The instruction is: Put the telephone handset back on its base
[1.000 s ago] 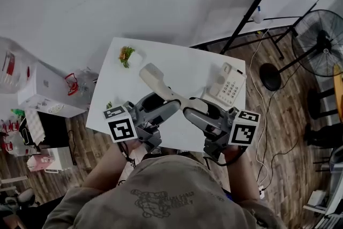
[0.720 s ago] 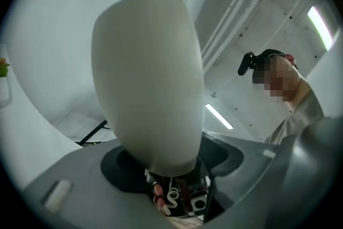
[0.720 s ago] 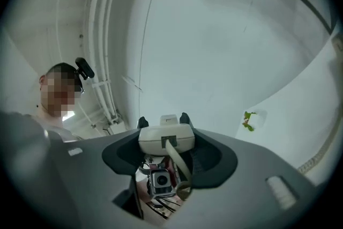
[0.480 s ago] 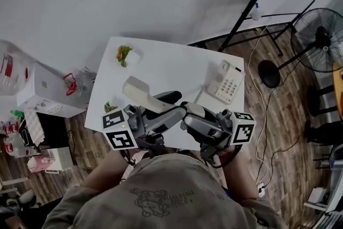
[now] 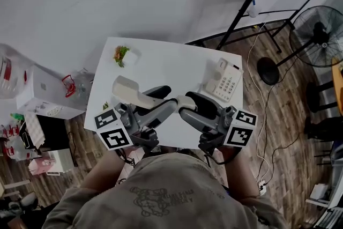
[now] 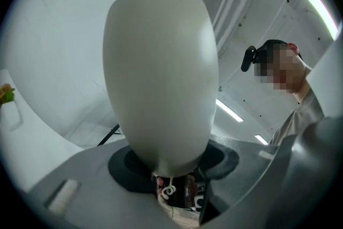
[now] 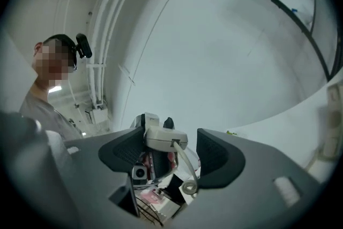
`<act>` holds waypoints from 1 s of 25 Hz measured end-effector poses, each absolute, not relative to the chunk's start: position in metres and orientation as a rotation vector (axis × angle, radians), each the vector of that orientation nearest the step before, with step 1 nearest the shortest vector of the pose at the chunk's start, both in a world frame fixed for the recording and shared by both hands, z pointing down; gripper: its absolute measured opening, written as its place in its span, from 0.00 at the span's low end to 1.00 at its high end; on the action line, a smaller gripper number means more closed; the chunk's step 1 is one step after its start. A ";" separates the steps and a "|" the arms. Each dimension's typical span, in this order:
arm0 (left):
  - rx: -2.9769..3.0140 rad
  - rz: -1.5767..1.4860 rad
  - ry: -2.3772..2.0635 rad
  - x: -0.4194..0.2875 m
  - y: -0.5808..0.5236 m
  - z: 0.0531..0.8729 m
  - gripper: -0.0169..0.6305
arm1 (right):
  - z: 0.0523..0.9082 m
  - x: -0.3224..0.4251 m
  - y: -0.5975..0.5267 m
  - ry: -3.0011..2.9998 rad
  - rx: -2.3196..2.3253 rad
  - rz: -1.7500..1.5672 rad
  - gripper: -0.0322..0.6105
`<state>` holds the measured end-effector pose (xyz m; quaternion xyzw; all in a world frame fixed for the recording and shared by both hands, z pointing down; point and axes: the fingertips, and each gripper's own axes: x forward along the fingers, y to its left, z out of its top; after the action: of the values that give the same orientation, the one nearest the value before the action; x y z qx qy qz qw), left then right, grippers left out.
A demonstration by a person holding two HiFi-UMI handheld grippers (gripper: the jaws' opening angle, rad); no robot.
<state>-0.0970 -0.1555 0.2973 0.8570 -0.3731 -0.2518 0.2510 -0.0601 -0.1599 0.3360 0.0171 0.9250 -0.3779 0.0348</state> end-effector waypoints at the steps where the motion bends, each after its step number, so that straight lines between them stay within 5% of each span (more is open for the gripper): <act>1: 2.326 -0.671 -1.044 -0.101 -0.156 0.298 0.35 | 0.337 -0.057 -0.163 2.864 0.013 -1.137 0.56; 6: 2.319 -0.455 -1.286 -0.121 -0.164 0.308 0.35 | 0.334 -0.032 -0.183 2.968 -0.212 -0.963 0.49; 15: 2.267 -0.128 -1.538 -0.141 -0.171 0.327 0.35 | 0.329 0.052 -0.234 3.098 -1.072 -0.377 0.11; 25: 2.291 0.140 -1.464 -0.111 -0.199 0.354 0.35 | 0.354 0.081 -0.236 3.071 -1.188 -0.498 0.10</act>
<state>-0.1109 -0.1989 0.3536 0.8232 -0.5258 0.0504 0.2080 0.0811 -0.2362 0.3540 -0.3552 0.9180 -0.1488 -0.0942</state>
